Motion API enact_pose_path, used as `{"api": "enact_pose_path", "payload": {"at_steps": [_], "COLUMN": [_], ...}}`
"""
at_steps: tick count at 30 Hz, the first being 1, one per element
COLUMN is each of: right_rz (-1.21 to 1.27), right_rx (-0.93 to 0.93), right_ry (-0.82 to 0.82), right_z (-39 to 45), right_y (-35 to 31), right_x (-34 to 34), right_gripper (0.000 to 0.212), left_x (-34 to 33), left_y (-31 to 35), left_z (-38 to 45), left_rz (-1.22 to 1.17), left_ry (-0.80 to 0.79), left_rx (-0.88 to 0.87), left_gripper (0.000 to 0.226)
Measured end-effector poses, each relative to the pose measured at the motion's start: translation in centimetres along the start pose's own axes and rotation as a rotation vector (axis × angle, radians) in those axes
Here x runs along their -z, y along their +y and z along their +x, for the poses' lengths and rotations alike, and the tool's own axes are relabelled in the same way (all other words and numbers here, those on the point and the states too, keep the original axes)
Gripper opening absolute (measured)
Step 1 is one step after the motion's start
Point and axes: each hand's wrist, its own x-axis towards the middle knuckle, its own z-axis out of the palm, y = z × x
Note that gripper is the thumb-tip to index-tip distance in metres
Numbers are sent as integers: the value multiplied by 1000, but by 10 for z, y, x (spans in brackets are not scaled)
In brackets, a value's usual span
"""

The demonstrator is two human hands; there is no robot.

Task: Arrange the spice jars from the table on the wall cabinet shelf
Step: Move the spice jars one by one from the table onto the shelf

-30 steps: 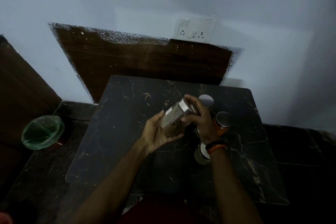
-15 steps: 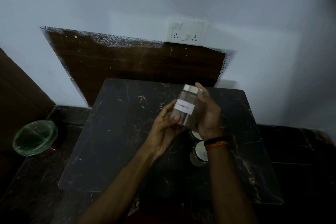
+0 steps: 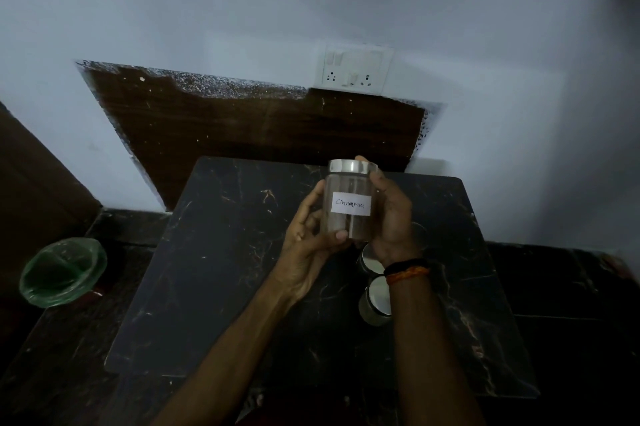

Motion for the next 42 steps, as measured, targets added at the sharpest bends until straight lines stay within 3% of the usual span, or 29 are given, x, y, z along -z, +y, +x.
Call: {"api": "enact_pose_path", "payload": {"at_steps": [7, 15, 21, 26, 33, 42], "right_rz": [28, -36, -104, -139, -222, -412], "right_rx": [21, 299, 456, 543, 667, 694], "right_ry": [-126, -219, -247, -290, -312, -296], "right_z": [9, 38, 44, 48, 62, 89], "right_y": [-25, -131, -213, -262, -303, -336], "right_x": [-16, -68, -109, -133, -149, -151], "right_gripper": [58, 38, 60, 57, 47, 43], "left_x": [-10, -63, -110, -137, -150, -148], "left_y": [20, 97, 167, 211, 257, 294], "left_z": [13, 78, 117, 139, 161, 184], "left_rz": [17, 79, 130, 194, 339, 520], "left_ry": [-6, -111, -178, -216, -242, -281], "left_rx": [-80, -262, -393, -491, -569, -615], "left_gripper": [95, 94, 88, 84, 85, 88]}}
